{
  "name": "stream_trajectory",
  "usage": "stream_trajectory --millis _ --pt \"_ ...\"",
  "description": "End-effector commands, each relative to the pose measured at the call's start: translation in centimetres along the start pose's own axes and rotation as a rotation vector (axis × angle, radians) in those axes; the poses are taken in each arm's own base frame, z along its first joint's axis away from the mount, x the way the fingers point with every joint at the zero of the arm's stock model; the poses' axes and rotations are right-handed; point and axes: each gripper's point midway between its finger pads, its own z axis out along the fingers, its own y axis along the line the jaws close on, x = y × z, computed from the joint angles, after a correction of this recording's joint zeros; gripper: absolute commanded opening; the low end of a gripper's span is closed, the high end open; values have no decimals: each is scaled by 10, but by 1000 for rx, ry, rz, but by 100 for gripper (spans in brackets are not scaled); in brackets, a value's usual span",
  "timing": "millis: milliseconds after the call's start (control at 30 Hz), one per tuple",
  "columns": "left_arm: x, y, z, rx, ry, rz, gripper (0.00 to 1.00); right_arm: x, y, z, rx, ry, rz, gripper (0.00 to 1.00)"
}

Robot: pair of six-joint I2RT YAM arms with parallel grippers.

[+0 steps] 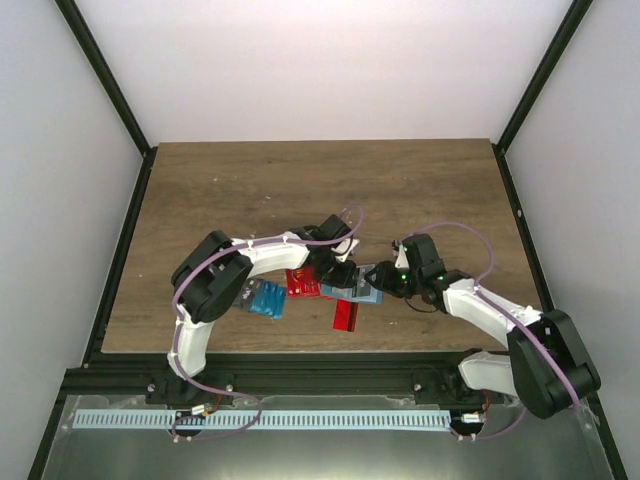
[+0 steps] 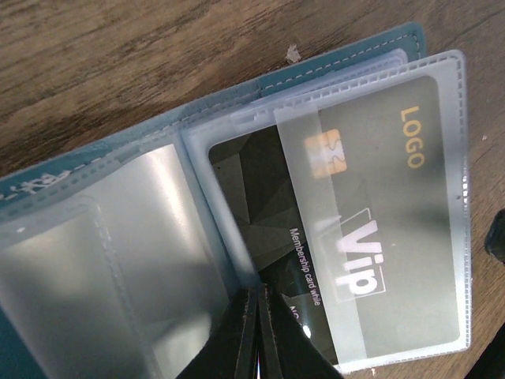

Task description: Put the credit cards into the card holder

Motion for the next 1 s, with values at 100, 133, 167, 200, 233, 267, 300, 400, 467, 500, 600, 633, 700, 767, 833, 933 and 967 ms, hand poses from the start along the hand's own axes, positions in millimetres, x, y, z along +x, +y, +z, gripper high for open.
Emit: stream_trajectory --millis 100,133,167,200,233,267,300,400,467,500,600,633,700,767,833,933,967 --pt "8 11 11 -47 35 3 4 -3 2 6 -26 4 8 37" --pt "8 12 11 -47 34 2 4 -3 1 6 -26 4 10 37" --pt "8 12 11 -47 36 2 4 -2 -1 7 -14 5 19 37" --pt "8 11 11 -46 35 3 4 -2 -3 8 -4 6 23 37" --pt "8 11 12 -45 37 5 4 -2 -4 8 -3 6 25 37" --pt "8 11 11 -43 37 4 4 -2 -5 9 -1 8 26 37" --pt "8 11 12 -42 37 5 4 -1 -5 9 1 9 25 37" --pt "9 11 12 -42 40 4 4 -2 -7 10 10 8 29 37" --pt "8 11 13 -40 39 4 4 -1 -6 10 3 10 27 37" --pt "8 11 13 -41 39 4 4 -1 -6 11 1 13 28 37" --pt "7 10 13 -37 38 4 4 -1 -4 11 -7 17 26 37" --pt "7 10 13 -37 39 4 4 -1 -4 11 -11 16 25 37" --pt "7 9 13 -33 38 5 4 0 -3 11 -16 19 24 37" --pt "6 9 13 -35 38 6 4 1 -2 10 -21 19 24 37" --pt "7 9 13 -35 39 4 4 0 -2 8 -18 12 23 38" --pt "7 10 14 -34 41 3 4 0 -4 7 -7 8 25 39" --pt "7 9 14 -33 41 3 4 0 -6 8 2 8 27 39"
